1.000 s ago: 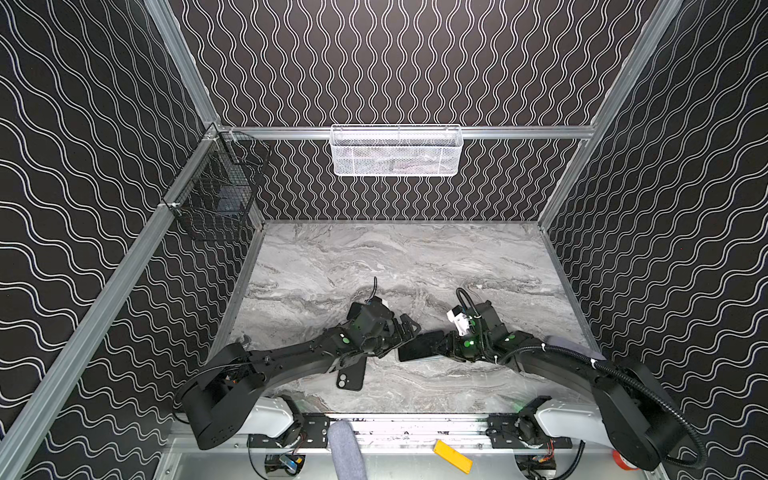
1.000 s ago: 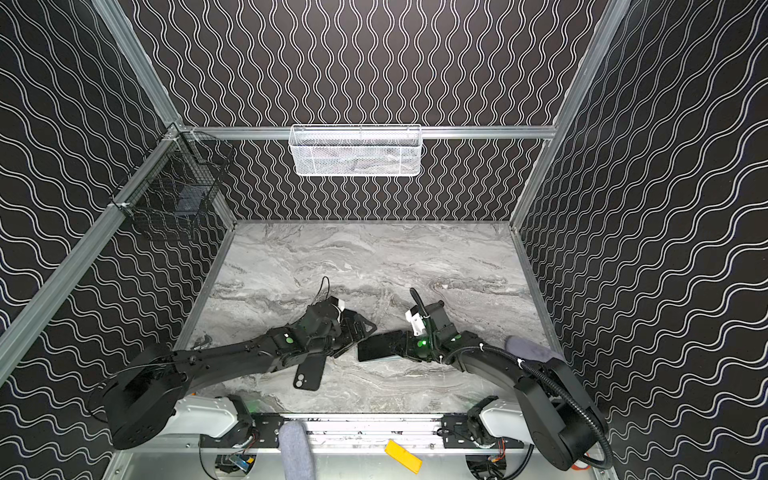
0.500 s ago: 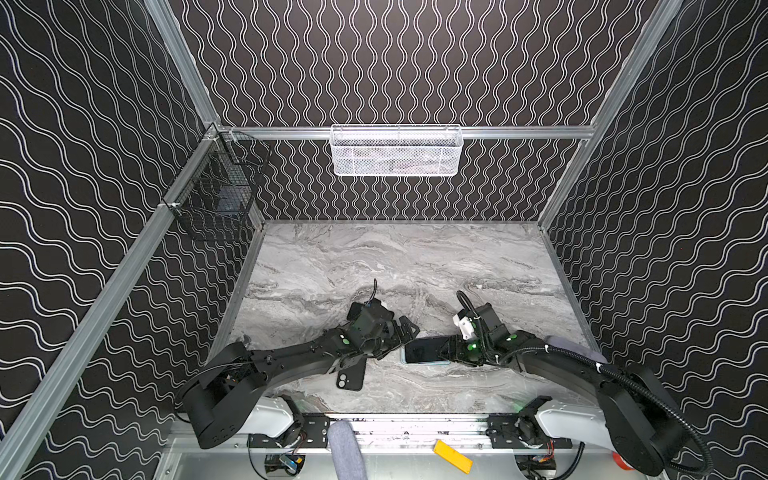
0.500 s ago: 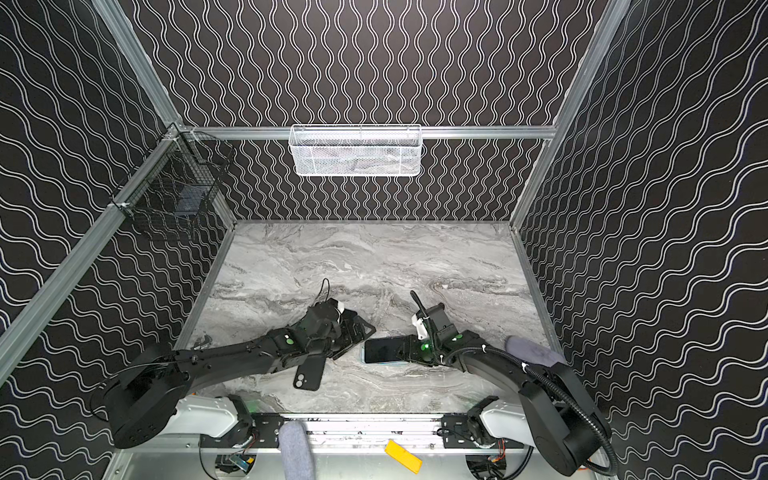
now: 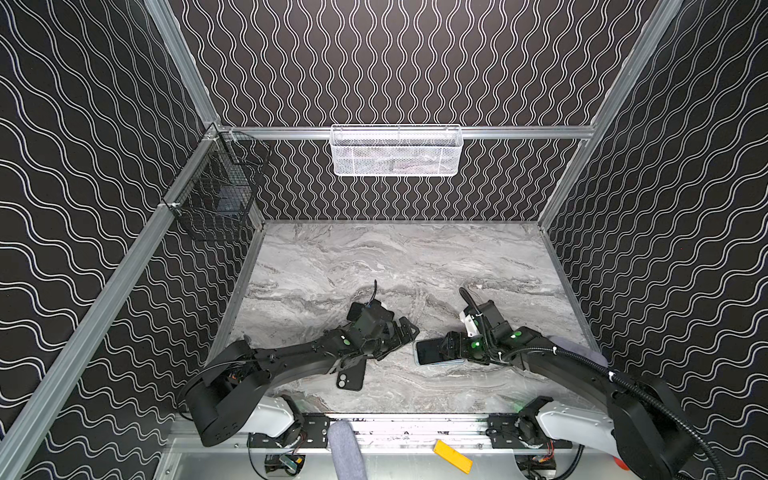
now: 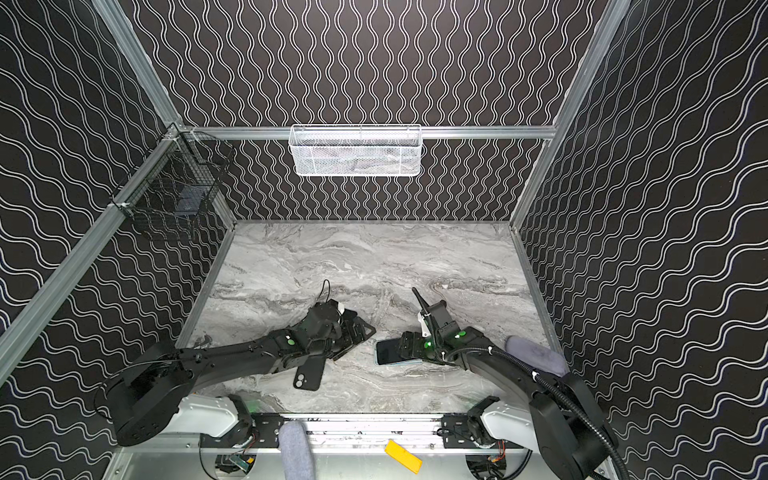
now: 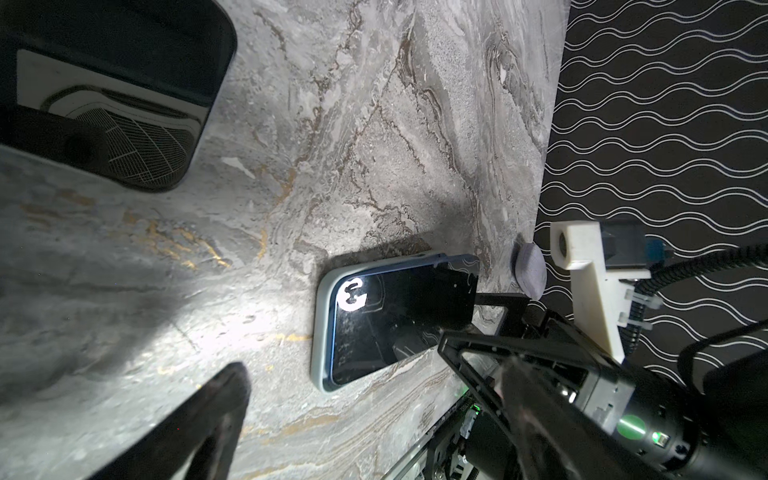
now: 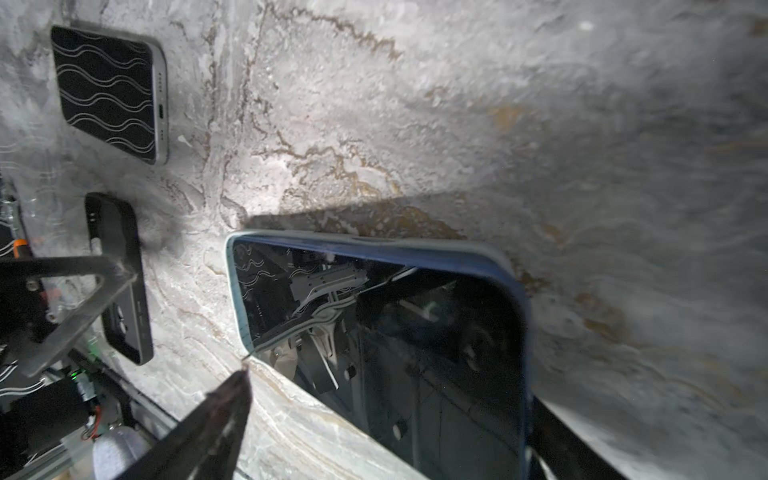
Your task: Put the phone into the phone case
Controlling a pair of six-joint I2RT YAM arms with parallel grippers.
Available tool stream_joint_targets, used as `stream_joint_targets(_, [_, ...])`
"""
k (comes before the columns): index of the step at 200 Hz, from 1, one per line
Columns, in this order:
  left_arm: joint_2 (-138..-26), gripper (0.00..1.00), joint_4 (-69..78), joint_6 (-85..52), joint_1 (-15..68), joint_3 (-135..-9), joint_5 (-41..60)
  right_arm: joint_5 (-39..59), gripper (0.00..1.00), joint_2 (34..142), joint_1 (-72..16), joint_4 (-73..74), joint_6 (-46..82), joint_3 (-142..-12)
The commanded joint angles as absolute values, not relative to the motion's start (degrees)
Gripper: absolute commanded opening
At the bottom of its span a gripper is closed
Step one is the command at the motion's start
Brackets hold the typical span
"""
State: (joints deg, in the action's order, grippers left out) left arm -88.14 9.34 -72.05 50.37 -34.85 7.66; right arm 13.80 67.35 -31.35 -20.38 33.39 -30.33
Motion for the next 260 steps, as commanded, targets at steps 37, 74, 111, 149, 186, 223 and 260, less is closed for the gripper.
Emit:
stream_joint_targets(37, [-89.1,0.98,11.8,-71.9,50.5,-35.4,7.6,7.7,0.99,66.9,-31.7,-26.5,31.9,-33.0])
stream_joint_targets(74, [-89.5,0.98,12.6,-71.8,50.5,-35.5,7.7,5.7,1.00,66.0,-31.9,-27.7,32.3,-33.6])
stream_joint_targets(111, [-89.8,0.98,15.8,-72.5,50.5,-35.0,8.2,4.8,0.89,65.3,-31.4,-27.2,32.9,-33.8])
stream_joint_targets(149, [-92.9,0.98,20.2,-75.6,51.8,-34.8,9.2,5.9,0.85,67.1,-30.3,-24.0,32.3,-33.8])
stream_joint_targets(186, [-96.2,0.98,24.6,-77.9,53.7,-34.8,9.0,7.2,0.84,69.0,-29.6,-21.9,31.6,-33.5])
stream_joint_targets(223, [-97.4,0.98,25.4,-78.4,54.4,-34.8,8.1,8.3,0.77,68.5,-29.6,-20.6,31.7,-32.4])
stream_joint_targets(260, [-98.5,0.98,24.8,-78.4,54.5,-35.4,8.0,8.8,0.77,68.7,-29.5,-19.6,32.1,-31.5])
